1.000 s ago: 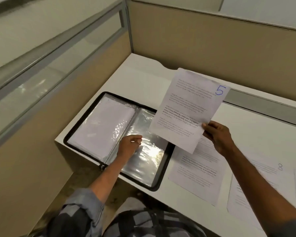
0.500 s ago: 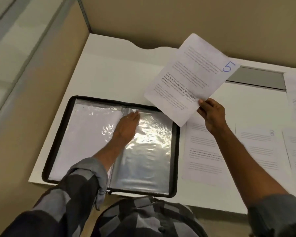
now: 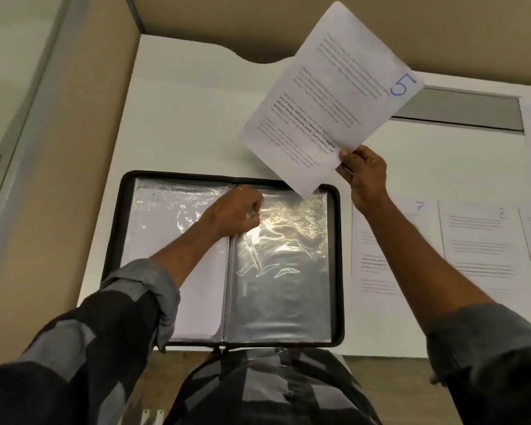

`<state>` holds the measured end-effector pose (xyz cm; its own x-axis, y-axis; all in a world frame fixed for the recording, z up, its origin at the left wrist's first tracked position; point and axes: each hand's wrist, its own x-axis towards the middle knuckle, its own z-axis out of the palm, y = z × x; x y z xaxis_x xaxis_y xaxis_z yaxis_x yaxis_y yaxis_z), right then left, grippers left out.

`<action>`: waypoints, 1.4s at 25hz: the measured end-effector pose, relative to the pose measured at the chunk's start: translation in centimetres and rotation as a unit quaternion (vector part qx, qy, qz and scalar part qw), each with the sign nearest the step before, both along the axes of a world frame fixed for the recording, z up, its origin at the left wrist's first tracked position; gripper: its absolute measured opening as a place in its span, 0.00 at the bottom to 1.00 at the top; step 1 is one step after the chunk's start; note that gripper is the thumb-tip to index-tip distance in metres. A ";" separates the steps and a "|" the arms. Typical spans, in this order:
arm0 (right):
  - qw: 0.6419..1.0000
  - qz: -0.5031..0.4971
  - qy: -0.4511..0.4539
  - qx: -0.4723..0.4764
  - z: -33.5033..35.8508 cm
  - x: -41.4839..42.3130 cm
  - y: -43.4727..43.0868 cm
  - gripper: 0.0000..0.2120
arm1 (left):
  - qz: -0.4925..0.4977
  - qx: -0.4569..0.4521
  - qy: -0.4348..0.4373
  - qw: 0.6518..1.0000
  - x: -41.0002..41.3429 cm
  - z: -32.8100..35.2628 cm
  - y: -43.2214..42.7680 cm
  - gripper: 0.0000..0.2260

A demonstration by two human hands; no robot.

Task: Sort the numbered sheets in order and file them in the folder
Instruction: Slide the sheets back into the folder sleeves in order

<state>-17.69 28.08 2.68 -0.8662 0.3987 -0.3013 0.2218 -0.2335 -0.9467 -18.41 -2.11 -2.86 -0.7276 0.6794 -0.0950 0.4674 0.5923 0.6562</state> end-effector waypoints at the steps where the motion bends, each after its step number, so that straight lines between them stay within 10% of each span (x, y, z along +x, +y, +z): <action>1: 1.000 0.003 -0.001 -0.001 0.1 -0.7 -0.5 0.15 | -0.010 -0.013 -0.024 1.000 -0.5 0.6 0.0 0.06; 23: 0.978 0.184 -0.081 0.059 -1.1 -5.0 0.2 0.05 | -0.044 -0.001 -0.086 0.995 -4.1 1.4 0.6 0.22; 35: 0.962 0.225 -0.125 0.096 -2.3 -5.9 2.9 0.15 | -0.054 -0.254 0.012 0.966 -7.9 2.0 1.1 0.24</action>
